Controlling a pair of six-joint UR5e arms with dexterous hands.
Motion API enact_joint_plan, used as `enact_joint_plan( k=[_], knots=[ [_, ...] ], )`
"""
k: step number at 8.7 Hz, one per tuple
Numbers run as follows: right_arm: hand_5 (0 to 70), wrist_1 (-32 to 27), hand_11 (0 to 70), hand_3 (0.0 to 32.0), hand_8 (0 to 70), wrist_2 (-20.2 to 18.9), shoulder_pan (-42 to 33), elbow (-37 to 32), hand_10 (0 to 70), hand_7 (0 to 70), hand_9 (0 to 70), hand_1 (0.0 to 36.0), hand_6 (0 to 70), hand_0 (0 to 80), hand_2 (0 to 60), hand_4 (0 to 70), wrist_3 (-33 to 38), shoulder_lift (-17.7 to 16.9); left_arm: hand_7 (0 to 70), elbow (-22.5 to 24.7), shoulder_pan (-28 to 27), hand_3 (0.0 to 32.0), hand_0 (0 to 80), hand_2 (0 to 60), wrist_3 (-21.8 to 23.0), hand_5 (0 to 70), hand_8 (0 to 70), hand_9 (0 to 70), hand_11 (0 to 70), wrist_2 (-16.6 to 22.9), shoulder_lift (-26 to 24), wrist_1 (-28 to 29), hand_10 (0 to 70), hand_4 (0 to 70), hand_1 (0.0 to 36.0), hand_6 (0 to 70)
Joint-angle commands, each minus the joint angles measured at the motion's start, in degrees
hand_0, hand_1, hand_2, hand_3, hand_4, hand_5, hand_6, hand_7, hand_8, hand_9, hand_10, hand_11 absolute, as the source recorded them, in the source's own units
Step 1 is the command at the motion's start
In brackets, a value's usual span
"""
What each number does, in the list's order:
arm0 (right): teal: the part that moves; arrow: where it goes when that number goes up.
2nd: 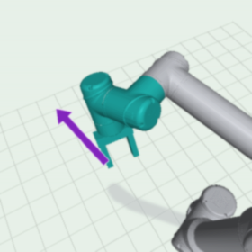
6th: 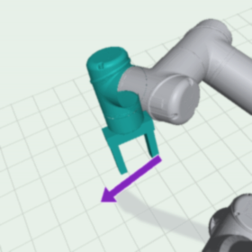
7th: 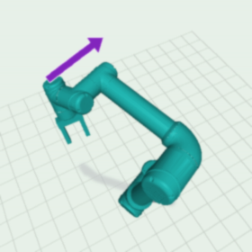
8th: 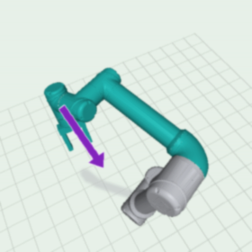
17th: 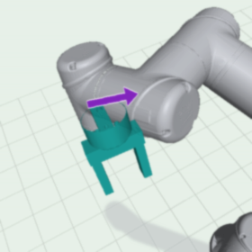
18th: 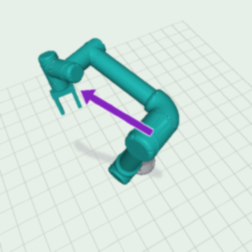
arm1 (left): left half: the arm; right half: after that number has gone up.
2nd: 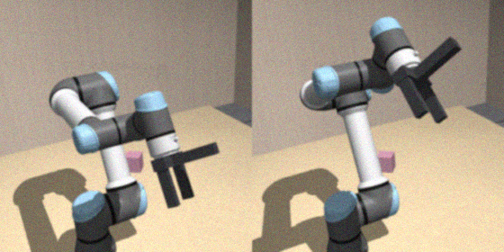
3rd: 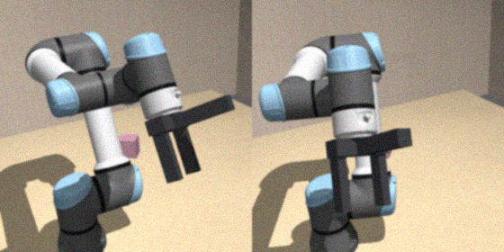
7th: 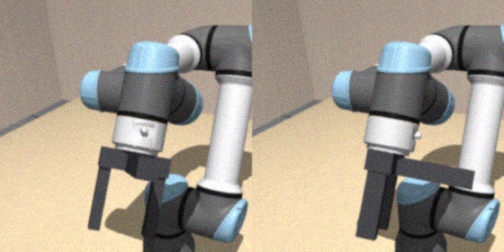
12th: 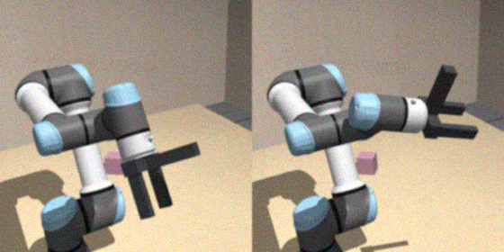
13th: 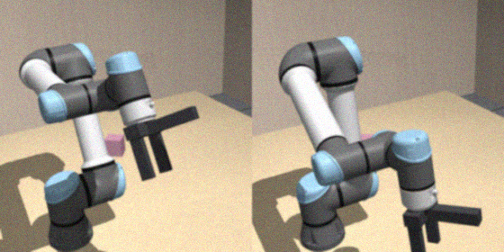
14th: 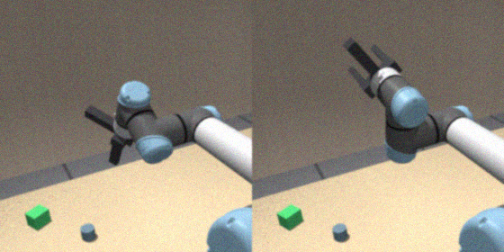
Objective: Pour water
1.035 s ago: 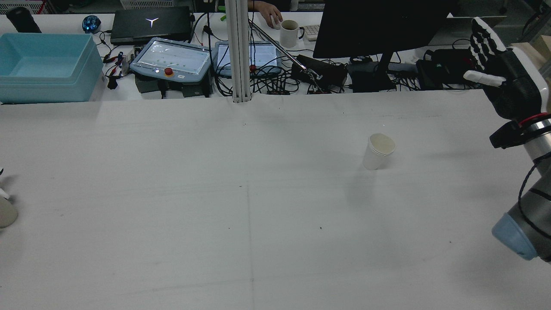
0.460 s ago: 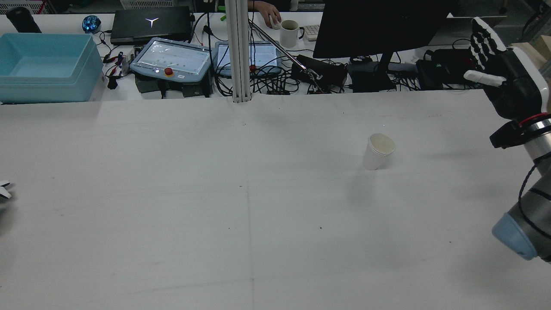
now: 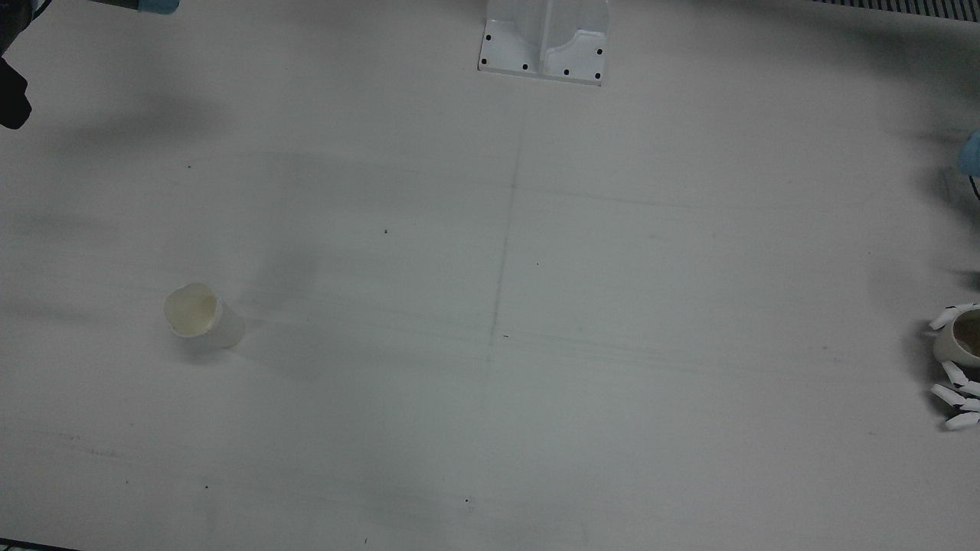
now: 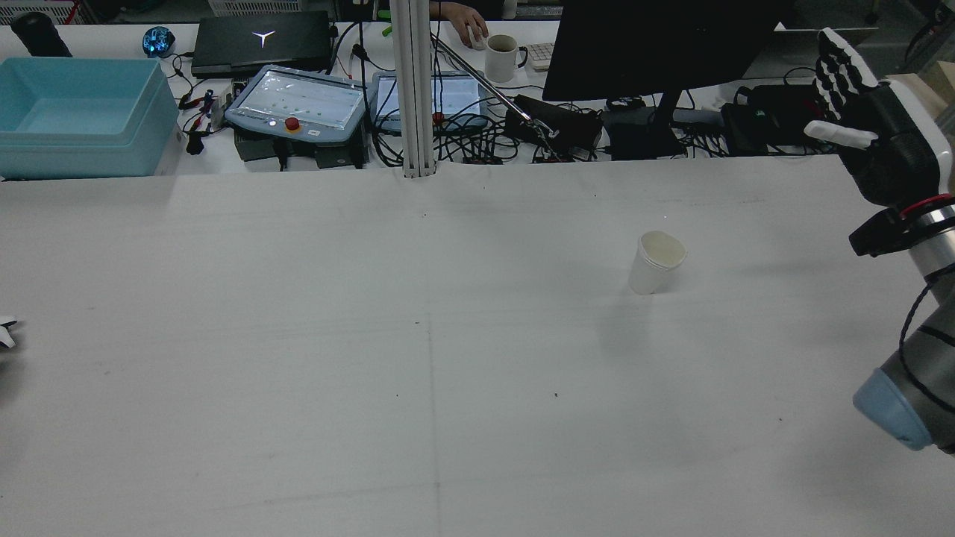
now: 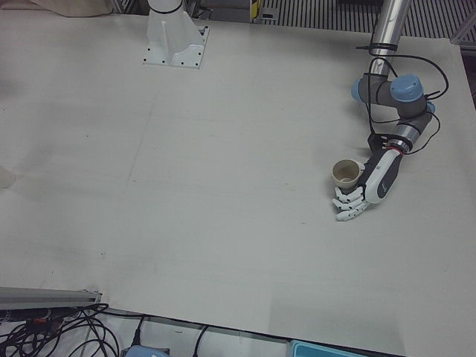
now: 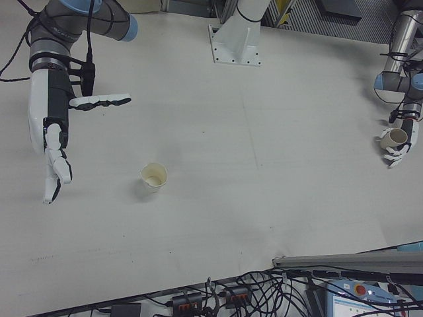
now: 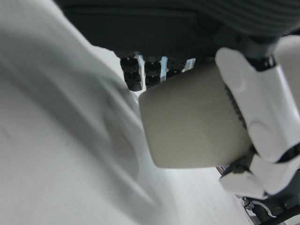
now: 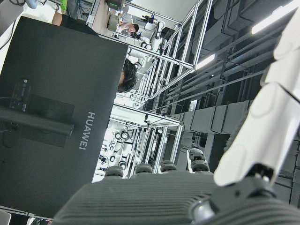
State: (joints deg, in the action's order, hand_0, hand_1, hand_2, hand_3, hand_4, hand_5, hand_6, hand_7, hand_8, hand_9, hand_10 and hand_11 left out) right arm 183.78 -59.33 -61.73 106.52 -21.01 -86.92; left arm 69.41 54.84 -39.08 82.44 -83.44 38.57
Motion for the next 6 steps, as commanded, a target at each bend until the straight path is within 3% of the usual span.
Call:
enact_joint_plan(
  k=[1,2,6],
  knots=[
    [11.9,0.0,0.0,6.0,0.0,0.01,0.12,0.18,0.0,3.8,0.0,12.6,0.0,46.1,5.4,0.0,0.09,0.0,44.2,-0.06,0.1,0.0,45.2,57.1,5.39,70.0,11.1,20.0,15.7,-2.53,0.56,0.01,10.5,46.6,17.8,23.3],
    [12.1,0.0,0.0,6.4,0.0,0.01,0.12,0.0,0.0,3.8,0.0,12.5,0.0,46.0,5.5,0.0,0.09,0.0,45.1,0.03,0.1,0.0,45.5,60.0,9.59,70.0,12.5,21.7,16.8,-4.72,0.65,-0.16,11.2,48.7,18.5,24.7],
    [11.9,0.0,0.0,6.0,0.0,0.27,2.65,-0.79,0.0,4.1,0.0,12.4,0.0,46.1,5.8,0.0,-0.17,0.09,44.5,1.08,0.36,0.0,46.4,60.0,19.03,70.0,12.8,22.0,16.3,-8.86,0.74,1.32,10.8,49.3,19.5,24.9]
  ],
)
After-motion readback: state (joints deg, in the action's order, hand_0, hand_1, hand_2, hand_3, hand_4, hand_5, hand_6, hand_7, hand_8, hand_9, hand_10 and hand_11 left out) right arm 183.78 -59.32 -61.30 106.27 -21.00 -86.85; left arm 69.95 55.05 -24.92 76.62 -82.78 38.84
